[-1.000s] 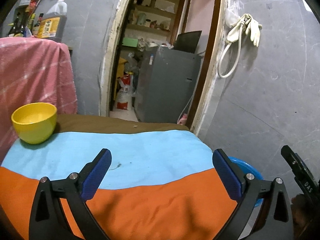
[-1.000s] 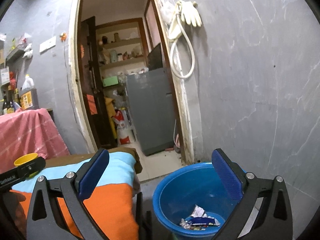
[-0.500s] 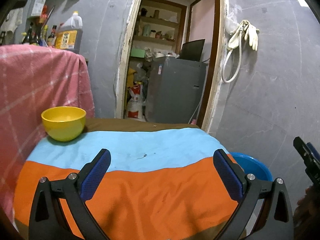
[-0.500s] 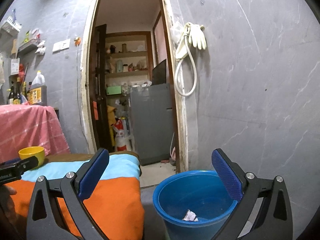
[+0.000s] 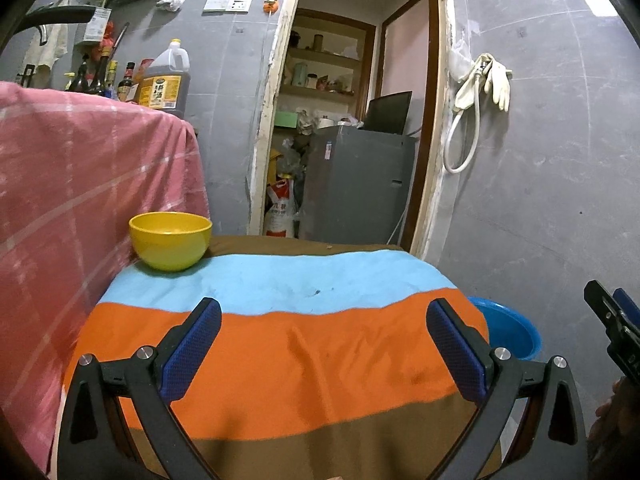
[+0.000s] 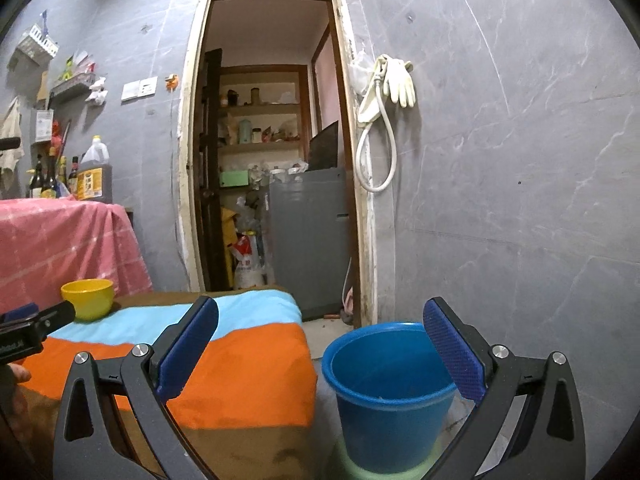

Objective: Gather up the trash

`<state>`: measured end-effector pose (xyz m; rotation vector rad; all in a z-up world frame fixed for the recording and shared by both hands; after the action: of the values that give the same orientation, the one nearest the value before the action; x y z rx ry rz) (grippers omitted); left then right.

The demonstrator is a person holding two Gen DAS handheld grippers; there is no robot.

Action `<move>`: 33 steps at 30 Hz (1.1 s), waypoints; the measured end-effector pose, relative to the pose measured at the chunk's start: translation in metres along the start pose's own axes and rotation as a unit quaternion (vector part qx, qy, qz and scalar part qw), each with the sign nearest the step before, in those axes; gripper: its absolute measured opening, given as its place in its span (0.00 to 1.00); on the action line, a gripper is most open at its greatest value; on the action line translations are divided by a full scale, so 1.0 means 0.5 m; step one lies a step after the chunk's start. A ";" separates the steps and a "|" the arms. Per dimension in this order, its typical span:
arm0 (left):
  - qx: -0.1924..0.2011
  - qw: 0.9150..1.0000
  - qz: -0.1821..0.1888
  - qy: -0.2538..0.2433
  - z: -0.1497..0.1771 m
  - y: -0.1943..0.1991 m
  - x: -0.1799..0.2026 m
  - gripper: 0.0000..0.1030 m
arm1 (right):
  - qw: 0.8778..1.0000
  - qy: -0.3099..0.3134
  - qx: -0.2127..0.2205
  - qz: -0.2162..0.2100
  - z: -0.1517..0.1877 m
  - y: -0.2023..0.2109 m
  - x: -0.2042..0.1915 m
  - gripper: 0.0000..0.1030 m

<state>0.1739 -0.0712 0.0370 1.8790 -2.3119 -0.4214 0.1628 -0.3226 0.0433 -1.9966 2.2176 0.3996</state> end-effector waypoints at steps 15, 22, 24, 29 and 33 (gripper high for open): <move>0.006 1.000 -0.031 0.000 0.066 0.103 -0.044 0.98 | 1.000 0.014 0.008 -0.005 0.051 0.105 -0.071 1.00; 0.008 0.999 -0.050 -0.013 0.093 0.136 -0.062 0.98 | 0.999 0.022 0.010 -0.023 0.072 0.129 -0.103 1.00; 0.007 0.999 -0.052 -0.015 0.102 0.143 -0.065 0.98 | 0.999 0.026 0.008 -0.025 0.081 0.136 -0.109 1.00; 0.000 0.998 -0.055 -0.015 0.124 0.152 -0.074 0.98 | 0.999 0.028 -0.002 -0.029 0.106 0.147 -0.115 1.00; -0.005 0.998 -0.054 -0.012 0.141 0.158 -0.072 0.98 | 0.999 0.036 -0.014 -0.030 0.126 0.150 -0.120 1.00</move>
<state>0.0882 -0.0123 -0.0042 2.0110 -2.2262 -0.4689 0.0906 -0.2409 0.0073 -2.1174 2.1991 0.3604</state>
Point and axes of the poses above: each gripper's, at about its wrist camera, not at the fingertips, and y roughly against the way its jaws point, x to its right, z to its underside, the point moved 9 cm from there along -y, roughly the way its jaws point, and after that the axes turned 12 degrees about -y, right-handed, at the moved point
